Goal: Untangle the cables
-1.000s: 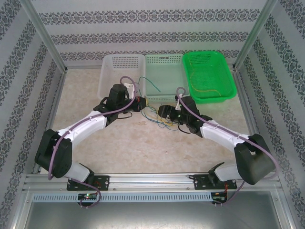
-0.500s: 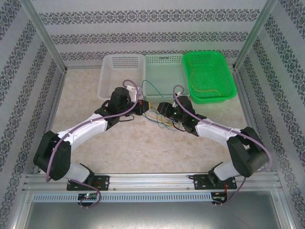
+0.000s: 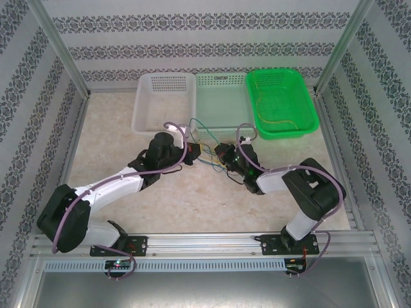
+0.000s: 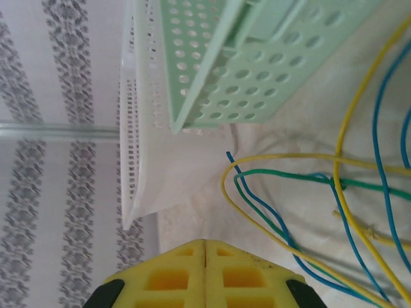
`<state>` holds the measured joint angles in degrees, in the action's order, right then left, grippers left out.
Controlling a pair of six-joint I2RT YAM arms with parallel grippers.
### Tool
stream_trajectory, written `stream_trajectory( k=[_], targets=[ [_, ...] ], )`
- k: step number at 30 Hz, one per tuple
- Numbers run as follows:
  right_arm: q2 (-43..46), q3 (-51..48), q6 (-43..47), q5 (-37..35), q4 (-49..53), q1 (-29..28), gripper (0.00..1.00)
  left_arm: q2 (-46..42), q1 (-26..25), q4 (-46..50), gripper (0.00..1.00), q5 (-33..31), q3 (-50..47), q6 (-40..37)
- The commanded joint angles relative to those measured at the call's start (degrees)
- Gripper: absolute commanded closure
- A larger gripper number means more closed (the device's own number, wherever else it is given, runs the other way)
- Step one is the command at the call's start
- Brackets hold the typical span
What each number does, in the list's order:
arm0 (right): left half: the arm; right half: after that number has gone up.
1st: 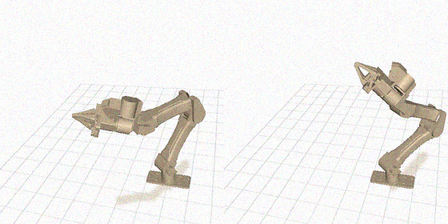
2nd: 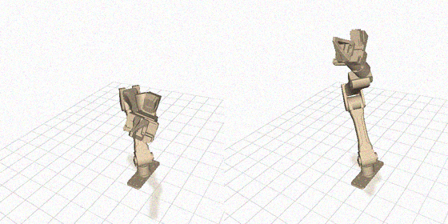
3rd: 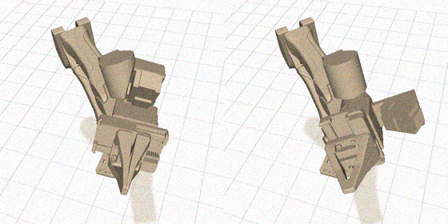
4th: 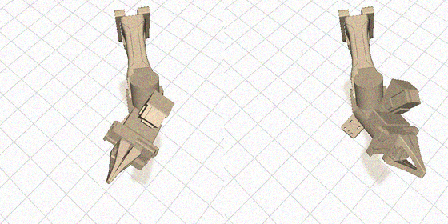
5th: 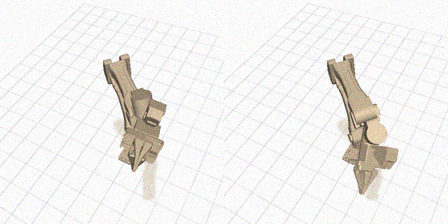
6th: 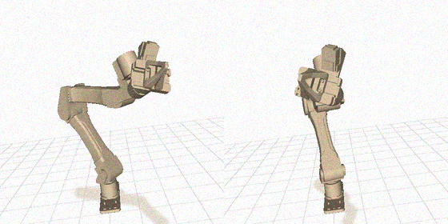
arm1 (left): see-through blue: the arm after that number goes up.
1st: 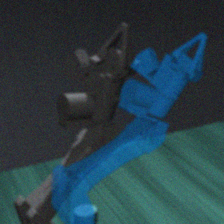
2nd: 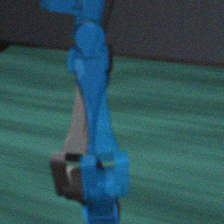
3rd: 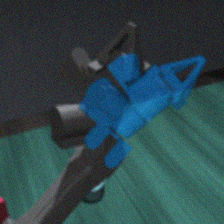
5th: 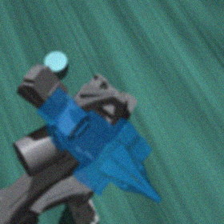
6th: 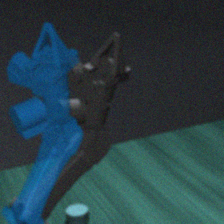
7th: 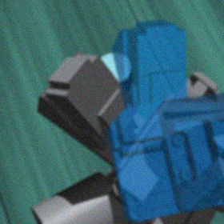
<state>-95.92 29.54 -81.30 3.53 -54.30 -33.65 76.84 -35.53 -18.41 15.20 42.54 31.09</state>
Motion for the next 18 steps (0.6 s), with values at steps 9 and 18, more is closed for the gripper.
stream_trajectory(
  k=[9, 18],
  targets=[
    [-13.6, 0.3, -25.6, -11.6, -25.1, -6.2, 0.99, -7.7, -4.1, -9.3, 0.97, -12.0, -3.1, -4.9],
    [-6.6, 0.3, -11.6, -12.0, -21.5, -6.3, 0.28, -10.5, -3.1, 6.6, 0.93, -18.0, 2.7, -9.5]
  ],
)
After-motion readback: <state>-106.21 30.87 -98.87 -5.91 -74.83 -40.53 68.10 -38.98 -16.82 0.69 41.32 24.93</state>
